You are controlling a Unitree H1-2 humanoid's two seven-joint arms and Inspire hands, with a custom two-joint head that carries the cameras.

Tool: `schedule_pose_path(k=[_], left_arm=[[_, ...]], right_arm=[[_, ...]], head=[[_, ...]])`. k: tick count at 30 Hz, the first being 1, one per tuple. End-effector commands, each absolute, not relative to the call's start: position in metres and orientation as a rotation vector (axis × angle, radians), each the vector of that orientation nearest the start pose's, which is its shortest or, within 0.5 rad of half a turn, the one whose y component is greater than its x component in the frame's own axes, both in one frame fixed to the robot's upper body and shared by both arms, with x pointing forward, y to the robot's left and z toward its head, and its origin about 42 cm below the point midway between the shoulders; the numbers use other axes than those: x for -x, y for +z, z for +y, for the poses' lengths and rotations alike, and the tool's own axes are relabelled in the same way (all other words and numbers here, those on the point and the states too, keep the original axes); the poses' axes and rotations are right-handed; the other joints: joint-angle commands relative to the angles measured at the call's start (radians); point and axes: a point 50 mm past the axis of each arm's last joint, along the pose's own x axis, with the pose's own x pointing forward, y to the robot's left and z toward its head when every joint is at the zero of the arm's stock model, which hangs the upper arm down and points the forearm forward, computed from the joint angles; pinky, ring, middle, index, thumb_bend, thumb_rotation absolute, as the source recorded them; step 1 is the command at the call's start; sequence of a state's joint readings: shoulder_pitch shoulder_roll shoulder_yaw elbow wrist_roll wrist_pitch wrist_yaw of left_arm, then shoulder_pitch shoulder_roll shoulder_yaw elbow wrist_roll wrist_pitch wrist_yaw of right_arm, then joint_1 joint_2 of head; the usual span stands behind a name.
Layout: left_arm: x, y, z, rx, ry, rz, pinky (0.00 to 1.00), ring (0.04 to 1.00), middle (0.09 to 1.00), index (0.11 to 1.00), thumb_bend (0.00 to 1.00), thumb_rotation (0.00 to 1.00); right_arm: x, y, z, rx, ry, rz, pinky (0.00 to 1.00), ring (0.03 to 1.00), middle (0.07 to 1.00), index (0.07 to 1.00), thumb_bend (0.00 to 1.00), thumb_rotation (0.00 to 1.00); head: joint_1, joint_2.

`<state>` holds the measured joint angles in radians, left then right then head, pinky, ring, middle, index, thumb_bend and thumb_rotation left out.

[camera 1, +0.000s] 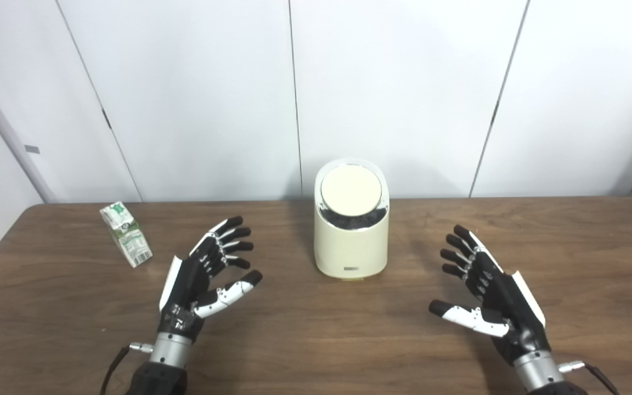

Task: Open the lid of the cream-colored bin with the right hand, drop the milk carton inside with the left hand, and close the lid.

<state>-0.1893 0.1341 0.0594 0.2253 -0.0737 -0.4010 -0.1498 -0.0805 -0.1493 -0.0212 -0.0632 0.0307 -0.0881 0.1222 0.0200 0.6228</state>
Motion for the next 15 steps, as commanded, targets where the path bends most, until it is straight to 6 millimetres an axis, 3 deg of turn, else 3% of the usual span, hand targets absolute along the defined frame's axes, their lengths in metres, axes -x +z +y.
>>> schedule_pose_path(k=[1, 15], left_arm=[[-0.3244, 0.0958, 0.2544, -0.072, -0.104, -0.286, 0.58, 0.719, 0.794, 0.867, 0.67, 0.14], [-0.3256, 0.0939, 0.2549, -0.078, -0.108, -0.279, 0.58, 0.722, 0.798, 0.868, 0.67, 0.13]], right_arm=[[-0.3112, 0.1622, -0.2504, 0.136, 0.136, -0.290, 0.81, 0.864, 0.918, 0.933, 0.79, 0.27], [-0.3133, 0.1609, -0.2507, 0.138, 0.130, -0.294, 0.82, 0.872, 0.914, 0.933, 0.79, 0.27]], head=[[0.001, 0.001], [0.001, -0.007]])
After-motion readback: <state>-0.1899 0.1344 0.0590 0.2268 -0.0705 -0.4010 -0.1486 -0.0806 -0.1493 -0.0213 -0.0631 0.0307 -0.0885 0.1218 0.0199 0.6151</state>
